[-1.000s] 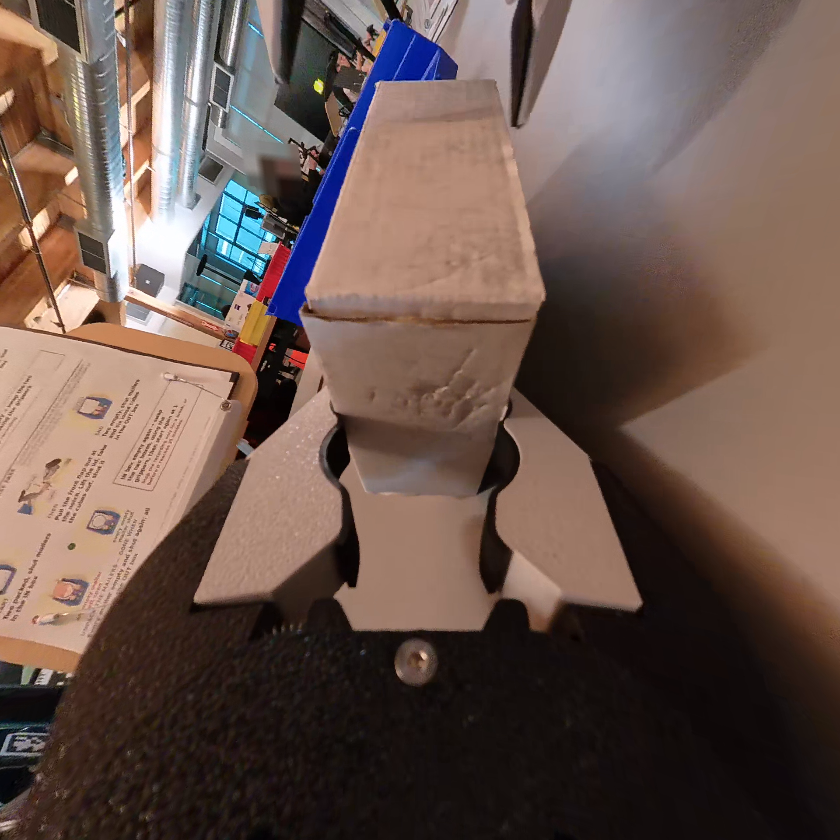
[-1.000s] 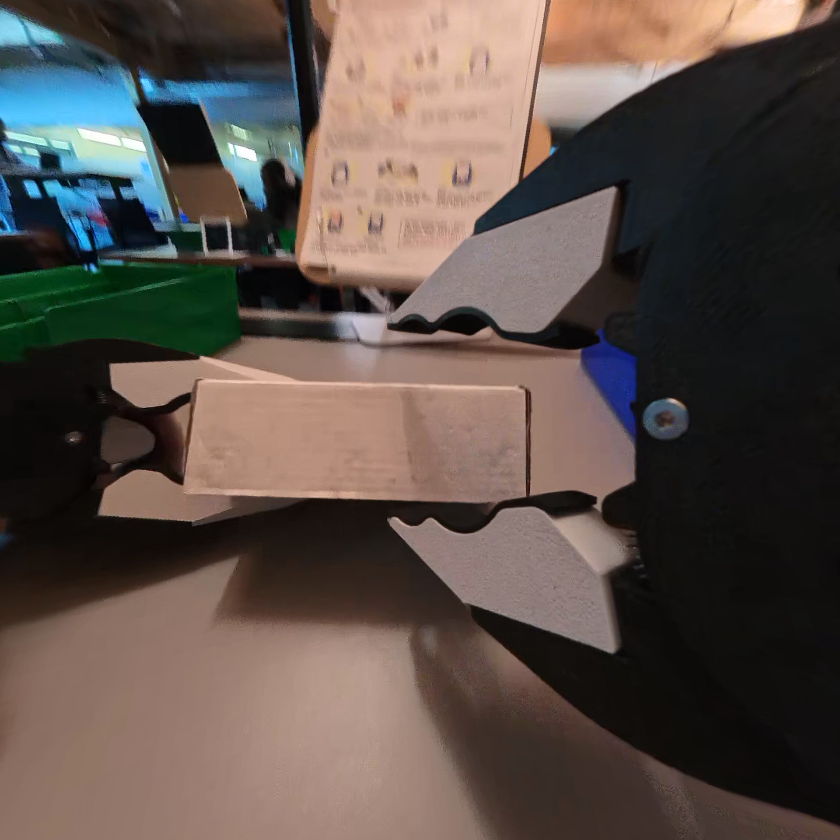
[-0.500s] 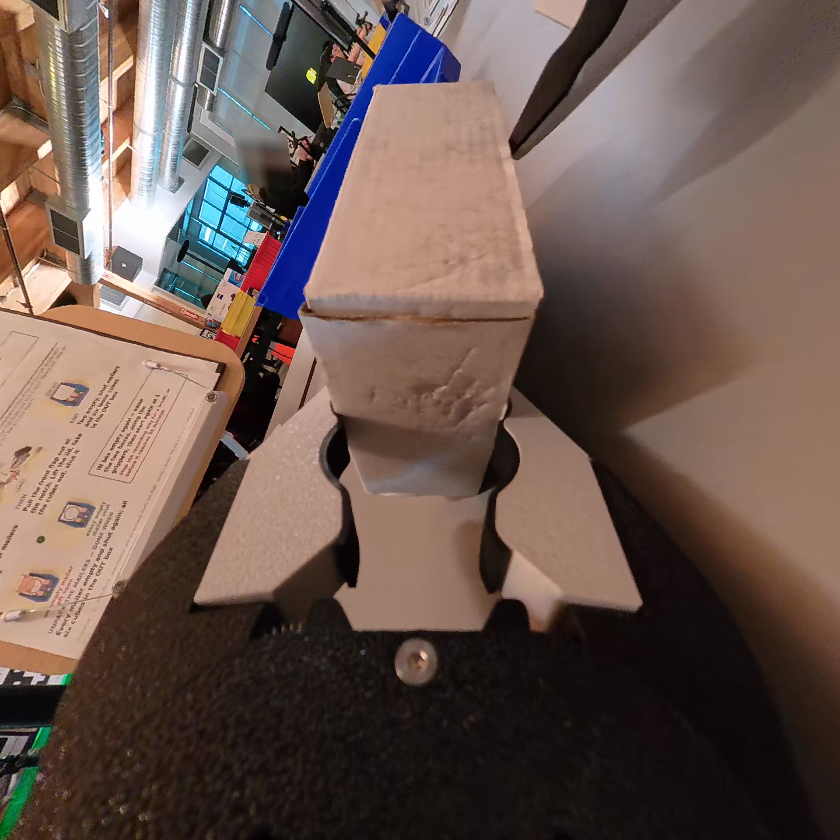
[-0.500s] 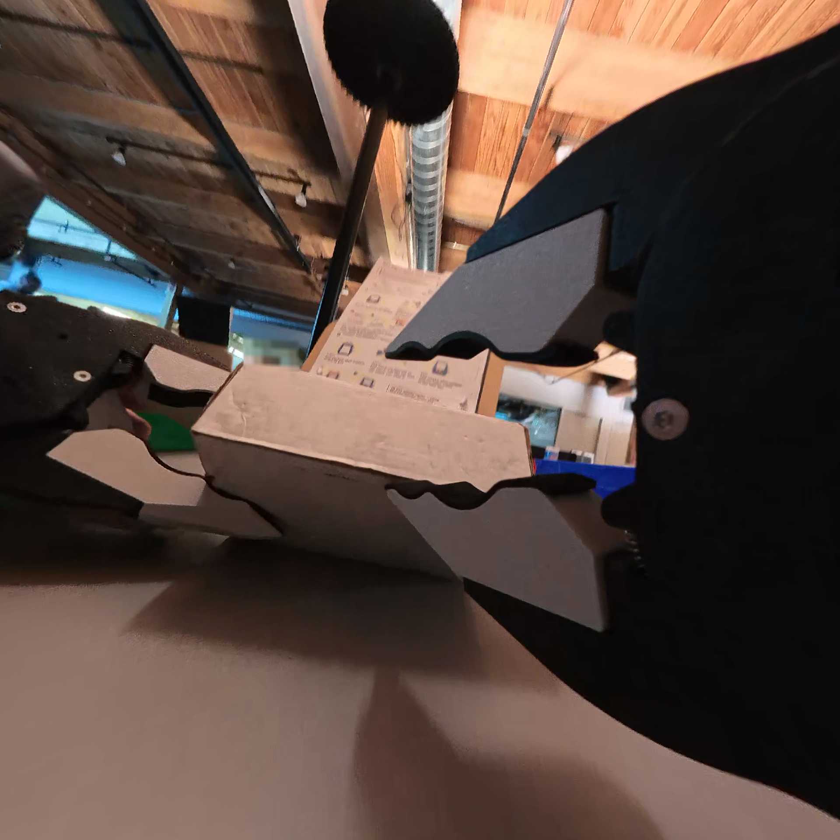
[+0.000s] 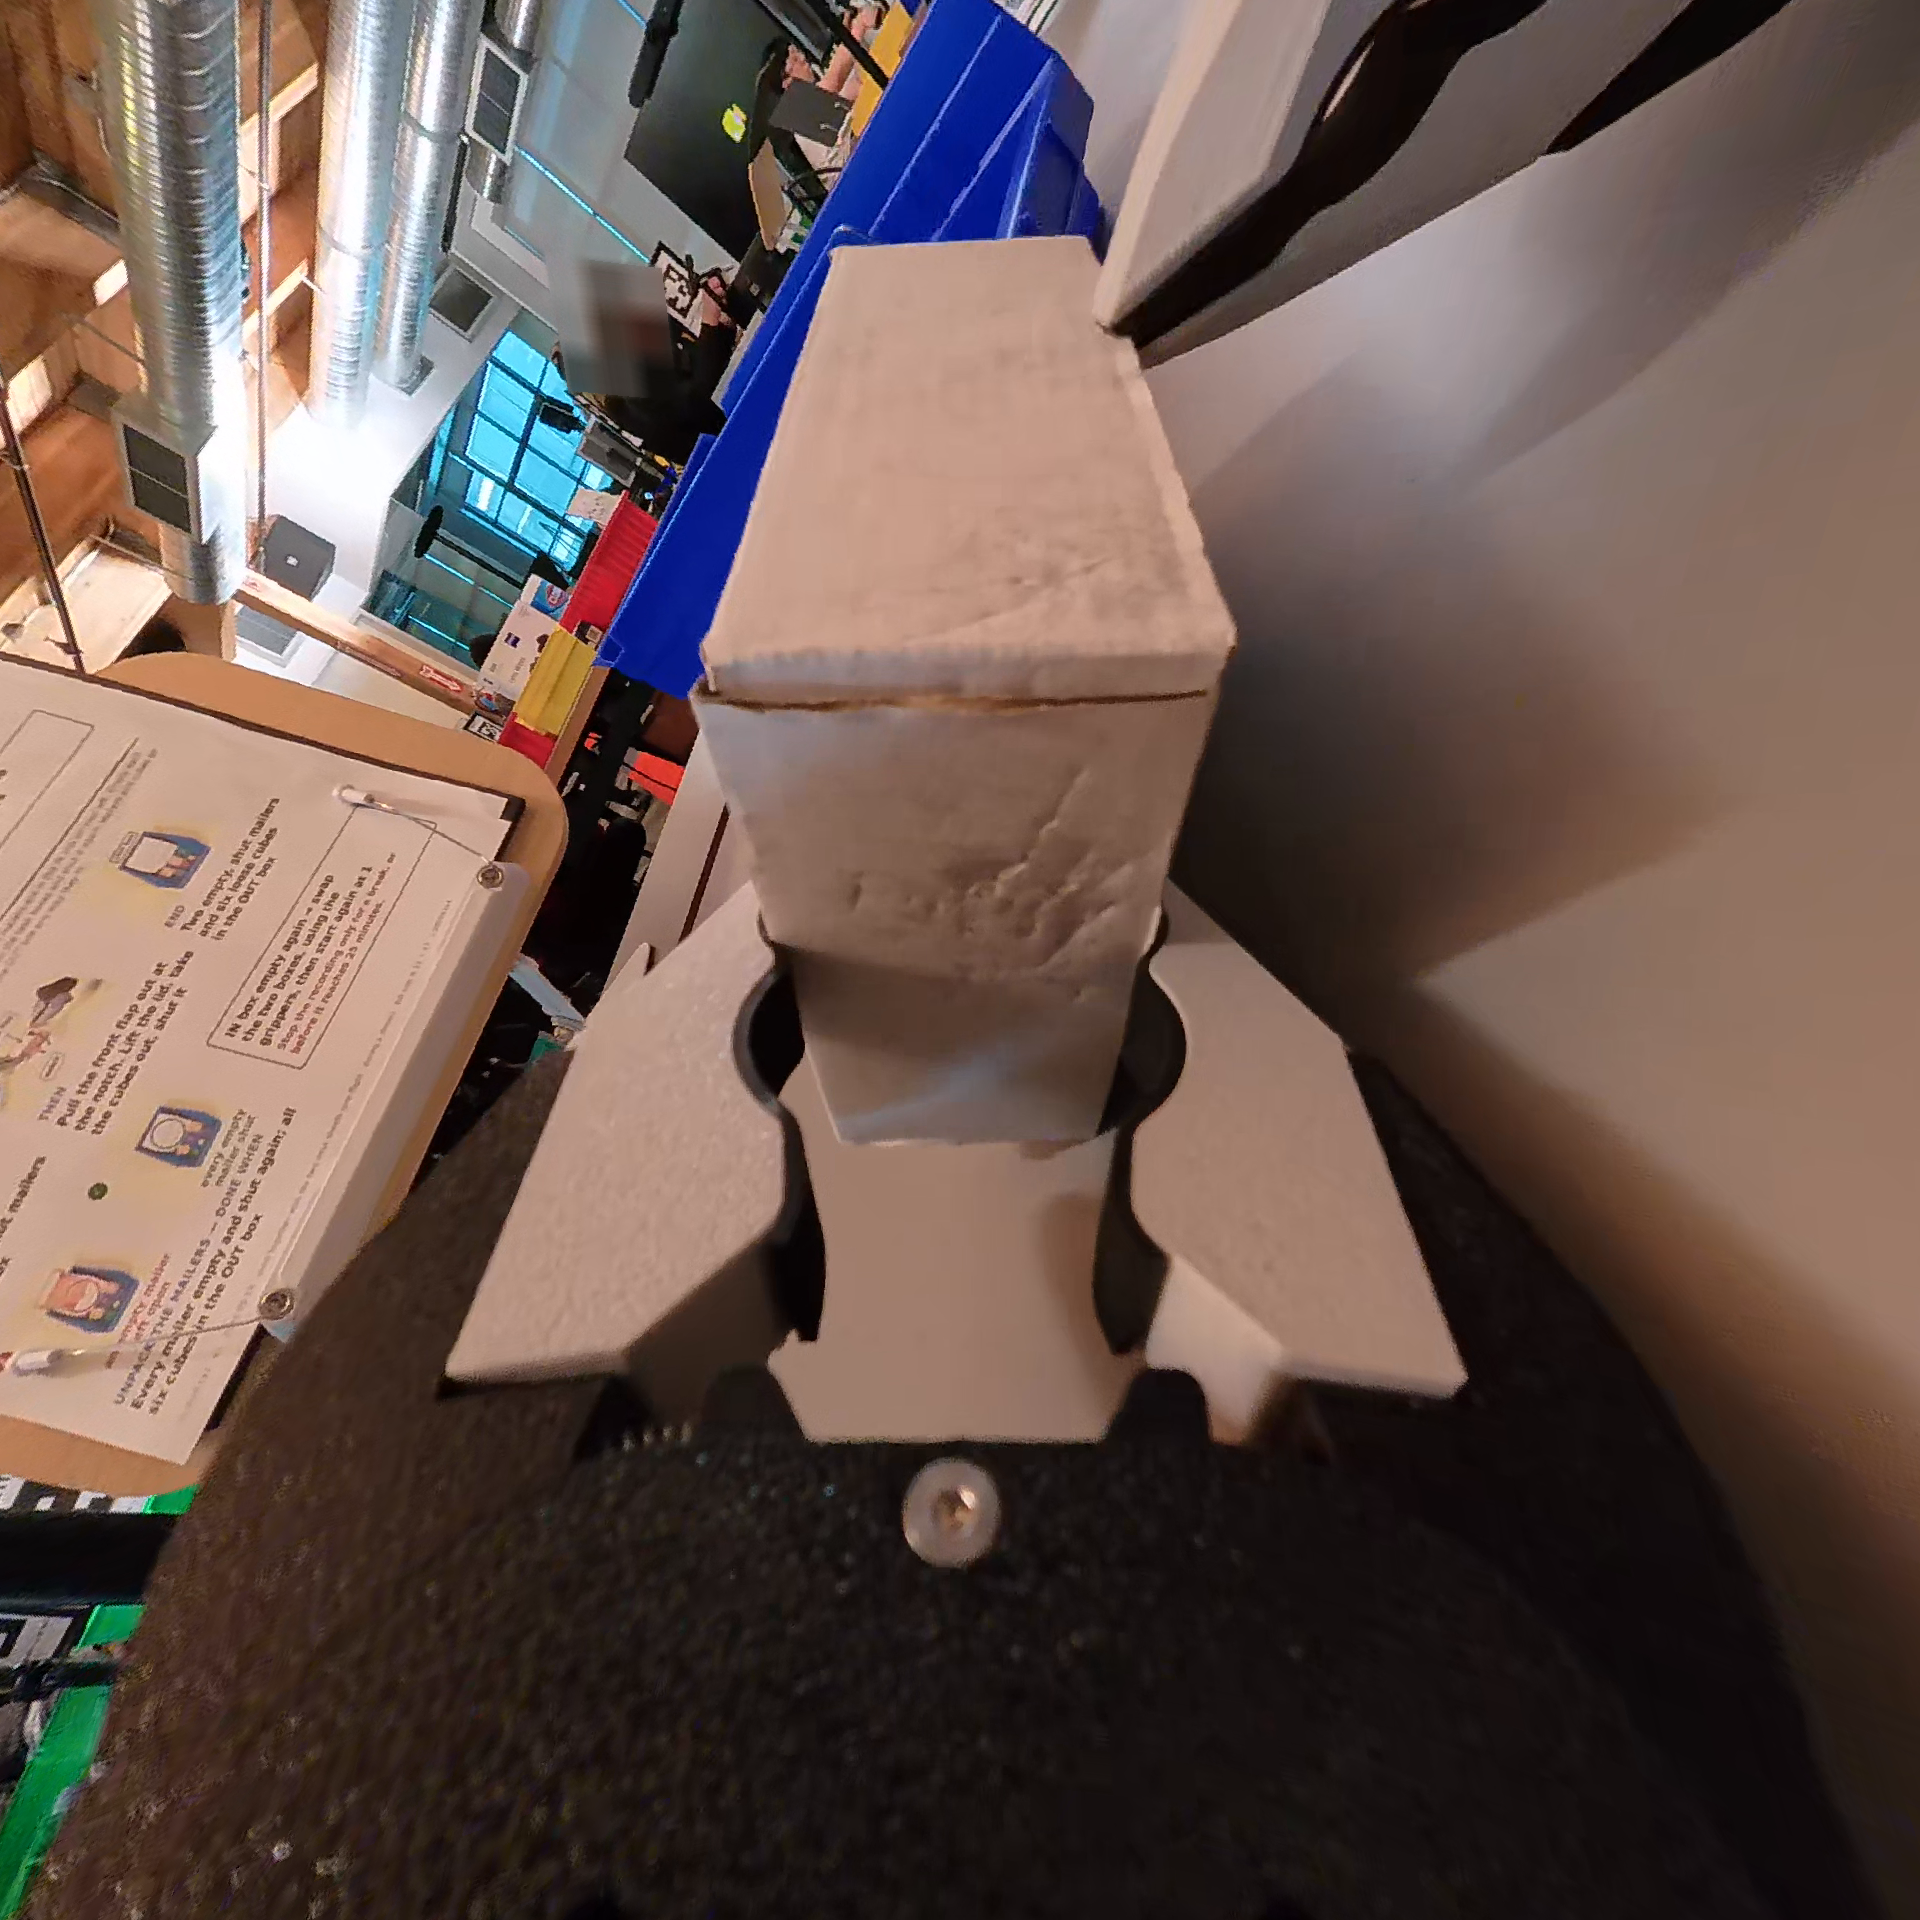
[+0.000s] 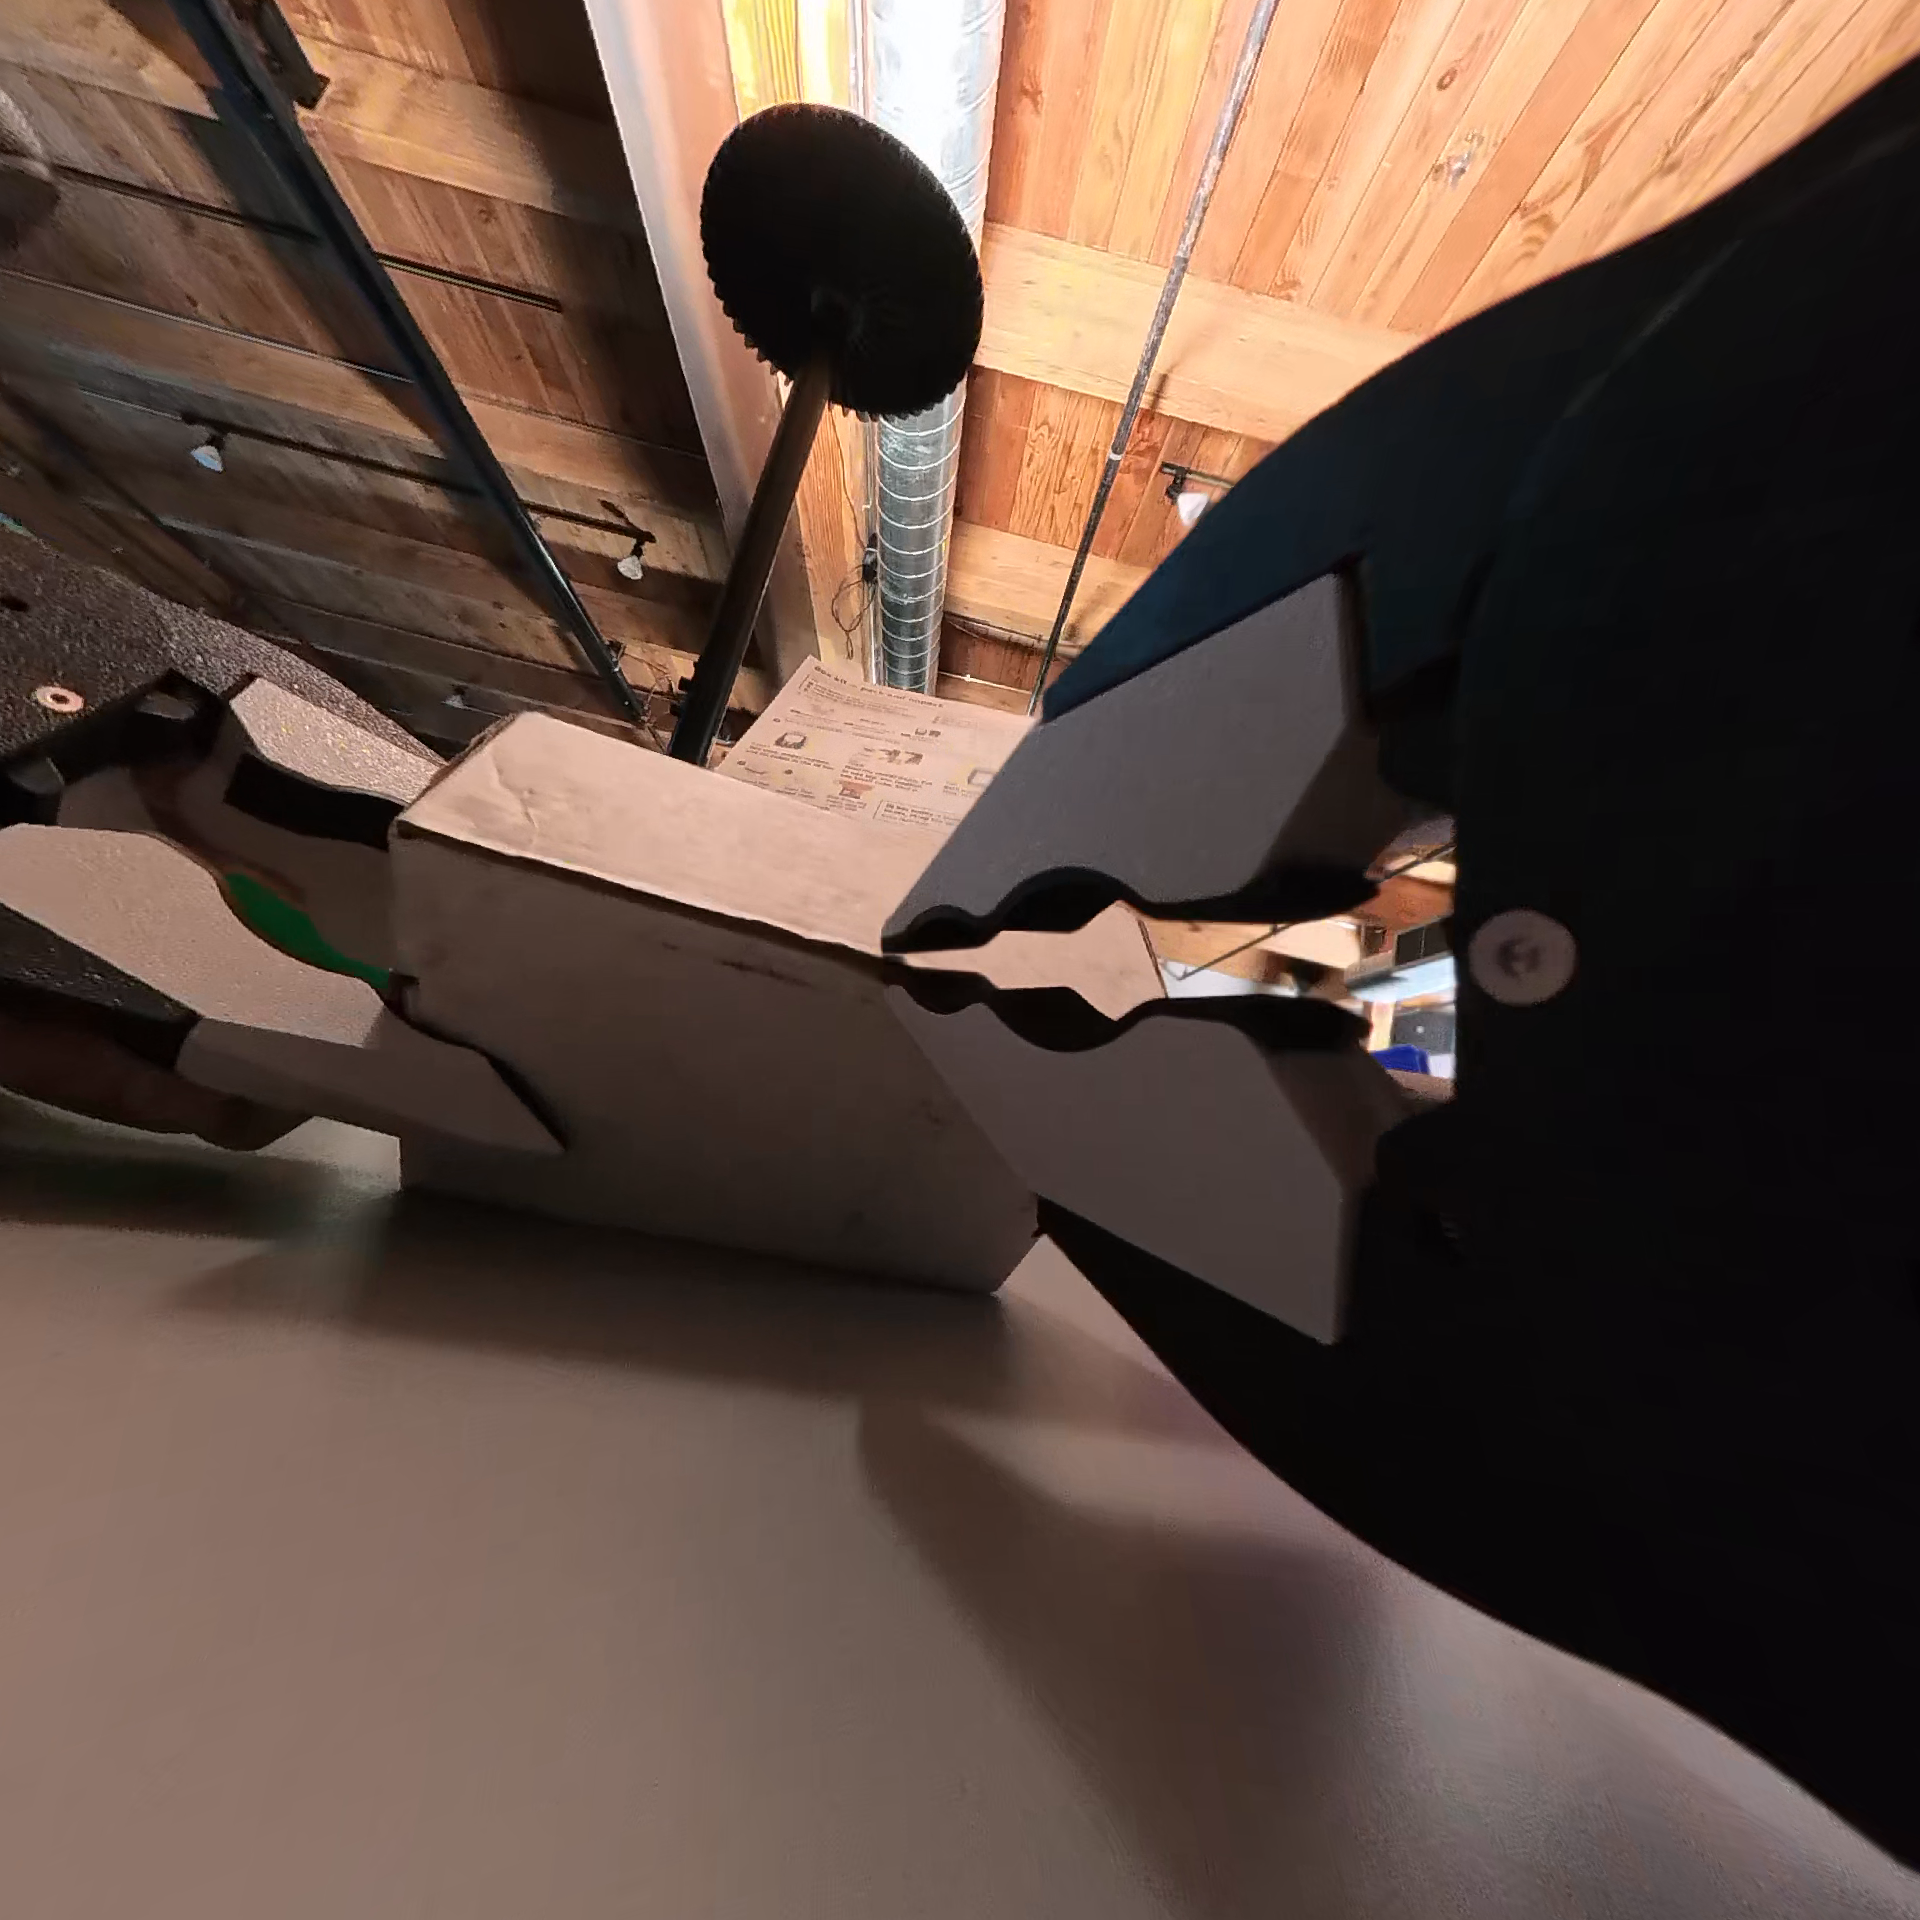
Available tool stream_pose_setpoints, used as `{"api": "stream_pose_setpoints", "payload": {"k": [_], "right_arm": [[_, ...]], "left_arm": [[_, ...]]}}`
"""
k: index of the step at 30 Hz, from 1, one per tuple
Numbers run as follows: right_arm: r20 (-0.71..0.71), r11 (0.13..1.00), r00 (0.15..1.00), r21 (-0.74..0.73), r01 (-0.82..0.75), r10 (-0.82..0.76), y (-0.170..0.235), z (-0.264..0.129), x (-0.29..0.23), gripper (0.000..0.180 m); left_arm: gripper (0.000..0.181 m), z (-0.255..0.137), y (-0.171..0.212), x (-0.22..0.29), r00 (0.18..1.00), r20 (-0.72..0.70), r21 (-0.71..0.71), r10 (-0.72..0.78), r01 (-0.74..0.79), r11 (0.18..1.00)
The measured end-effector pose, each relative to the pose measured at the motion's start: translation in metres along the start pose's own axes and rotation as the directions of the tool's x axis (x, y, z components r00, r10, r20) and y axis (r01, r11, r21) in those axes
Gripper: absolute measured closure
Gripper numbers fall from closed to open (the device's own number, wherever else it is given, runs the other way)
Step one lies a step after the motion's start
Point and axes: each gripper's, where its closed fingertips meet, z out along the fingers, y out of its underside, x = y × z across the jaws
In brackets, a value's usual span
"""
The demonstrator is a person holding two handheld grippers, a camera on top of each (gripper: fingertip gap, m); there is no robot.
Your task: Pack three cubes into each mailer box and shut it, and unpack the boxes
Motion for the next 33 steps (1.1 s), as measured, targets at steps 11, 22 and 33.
{"api": "stream_pose_setpoints", "payload": {"k": [11,22,33], "right_arm": [[-0.035,0.999,0.998,-0.002,-0.044,0.044,0.003,-0.004,0.007,0.18],[-0.045,1.0,0.999,0.002,0.015,-0.015,0.009,0.005,0.004,0.178],[-0.021,0.971,0.972,-0.021,-0.236,0.236,0.014,0.005,0.013,0.18]], "left_arm": [[0.121,0.002,-0.001,0.0,1.0,0.008,-0.01,0.008,-0.008,1.0],[0.121,0.005,-0.002,-0.001,1.0,0.019,-0.026,0.001,0.0,1.0],[0.121,0.01,-0.002,-0.003,0.999,0.031,-0.052,-0.024,0.026,0.998]]}}
